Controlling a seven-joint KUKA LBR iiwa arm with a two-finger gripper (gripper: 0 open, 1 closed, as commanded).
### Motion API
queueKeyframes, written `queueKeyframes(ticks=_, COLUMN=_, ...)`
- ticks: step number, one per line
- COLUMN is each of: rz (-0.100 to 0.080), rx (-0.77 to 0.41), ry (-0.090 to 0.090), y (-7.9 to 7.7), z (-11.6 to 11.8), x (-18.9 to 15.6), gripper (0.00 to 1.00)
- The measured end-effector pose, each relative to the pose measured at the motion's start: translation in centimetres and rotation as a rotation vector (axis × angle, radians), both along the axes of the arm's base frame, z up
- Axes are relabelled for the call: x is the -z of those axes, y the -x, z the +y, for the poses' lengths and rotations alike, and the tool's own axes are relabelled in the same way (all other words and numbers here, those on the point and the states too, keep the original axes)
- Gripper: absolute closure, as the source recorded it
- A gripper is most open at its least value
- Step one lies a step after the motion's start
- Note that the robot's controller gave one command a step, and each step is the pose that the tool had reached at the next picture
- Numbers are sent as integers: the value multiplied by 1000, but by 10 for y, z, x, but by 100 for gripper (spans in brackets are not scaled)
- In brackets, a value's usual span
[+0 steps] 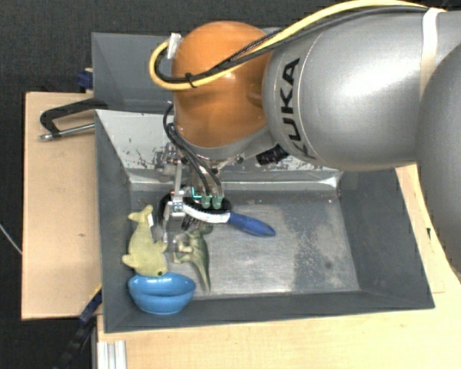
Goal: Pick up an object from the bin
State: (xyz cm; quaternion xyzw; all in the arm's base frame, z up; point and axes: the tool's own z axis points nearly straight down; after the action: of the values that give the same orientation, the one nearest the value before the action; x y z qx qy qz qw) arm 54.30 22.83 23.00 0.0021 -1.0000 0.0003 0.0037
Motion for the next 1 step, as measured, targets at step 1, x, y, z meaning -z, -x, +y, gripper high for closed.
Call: queueKeyframes(ticks=1, rz=-16, rx=11, ry=-9, y=-42, z=-83, x=156, gripper=0)
